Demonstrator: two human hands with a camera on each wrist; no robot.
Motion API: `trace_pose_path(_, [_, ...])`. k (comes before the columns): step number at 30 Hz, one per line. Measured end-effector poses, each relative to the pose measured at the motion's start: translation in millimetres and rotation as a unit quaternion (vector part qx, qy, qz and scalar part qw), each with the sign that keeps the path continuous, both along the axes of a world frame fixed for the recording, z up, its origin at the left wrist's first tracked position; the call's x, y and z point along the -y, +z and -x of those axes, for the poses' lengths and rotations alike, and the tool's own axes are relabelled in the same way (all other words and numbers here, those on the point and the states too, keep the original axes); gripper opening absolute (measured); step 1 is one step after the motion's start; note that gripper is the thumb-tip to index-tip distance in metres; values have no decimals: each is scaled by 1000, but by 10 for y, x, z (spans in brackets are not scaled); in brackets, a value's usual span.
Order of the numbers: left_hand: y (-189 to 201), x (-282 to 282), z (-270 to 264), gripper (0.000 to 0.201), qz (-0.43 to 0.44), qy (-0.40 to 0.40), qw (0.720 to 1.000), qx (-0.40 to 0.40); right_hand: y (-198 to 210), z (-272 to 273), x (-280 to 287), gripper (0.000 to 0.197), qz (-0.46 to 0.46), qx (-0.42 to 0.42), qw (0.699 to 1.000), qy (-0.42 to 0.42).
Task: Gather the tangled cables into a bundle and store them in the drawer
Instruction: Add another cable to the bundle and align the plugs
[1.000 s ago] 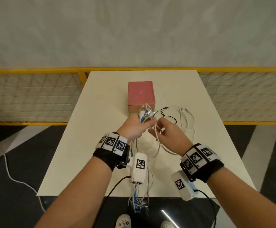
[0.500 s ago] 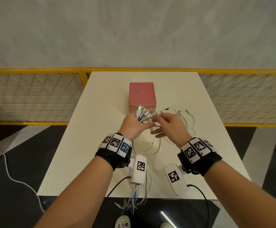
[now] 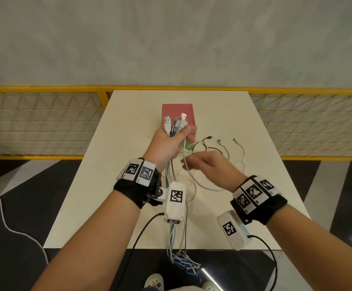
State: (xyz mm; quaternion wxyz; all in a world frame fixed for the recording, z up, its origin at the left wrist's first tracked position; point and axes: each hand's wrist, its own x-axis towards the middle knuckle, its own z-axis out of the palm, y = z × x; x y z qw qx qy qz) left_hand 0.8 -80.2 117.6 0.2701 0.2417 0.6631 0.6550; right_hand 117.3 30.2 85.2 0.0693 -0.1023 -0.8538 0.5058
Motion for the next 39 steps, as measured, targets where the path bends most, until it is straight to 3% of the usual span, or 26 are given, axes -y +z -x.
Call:
trace_pose_path(5, [97, 57, -118, 19, 78, -104, 983, -131, 263, 111, -81, 58, 221, -62, 971, -63])
trace_pose_path(9, [-8, 71, -144, 20, 99, -168, 967, -165, 535, 245, -142, 26, 324, -103, 935, -104])
trace_pose_path(12, [-12, 159, -173, 23, 127, -164, 966, -152, 639, 297, -208, 21, 357, -134, 917, -118])
trace_pose_path(14, [15, 196, -190, 25, 103, -83, 985, -107, 648, 285, -208, 21, 334, -133, 924, -132])
trace_pose_path(17, [13, 187, -117, 34, 41, 43, 998, -38, 568, 193, -96, 20, 244, -107, 959, -101])
trace_pose_path(21, [184, 148, -150, 39, 14, 44, 999, 5, 343, 59, 165, 18, 99, -81, 992, 2])
trace_pose_path(24, [290, 125, -137, 41, -20, 27, 998, 44, 180, -24, 272, 18, 23, -35, 998, 45])
trace_pose_path(27, [268, 157, -69, 45, -9, 25, 999, -20, 136, -78, 259, 28, 48, -5, 998, 36])
trace_pose_path(30, [267, 187, -125, 35, 11, -17, 998, -52, 247, -23, 188, 40, 92, -40, 994, -31])
trace_pose_path(32, [253, 175, -186, 32, 28, -29, 996, -75, 372, 57, 144, 45, 172, -74, 981, -44])
trace_pose_path(34, [229, 164, -233, 34, 34, -28, 994, -99, 486, 131, 115, 43, 238, -111, 964, -43])
trace_pose_path(39, [199, 213, -312, 34, 77, -42, 984, -156, 596, 253, 54, 29, 251, -155, 949, -113])
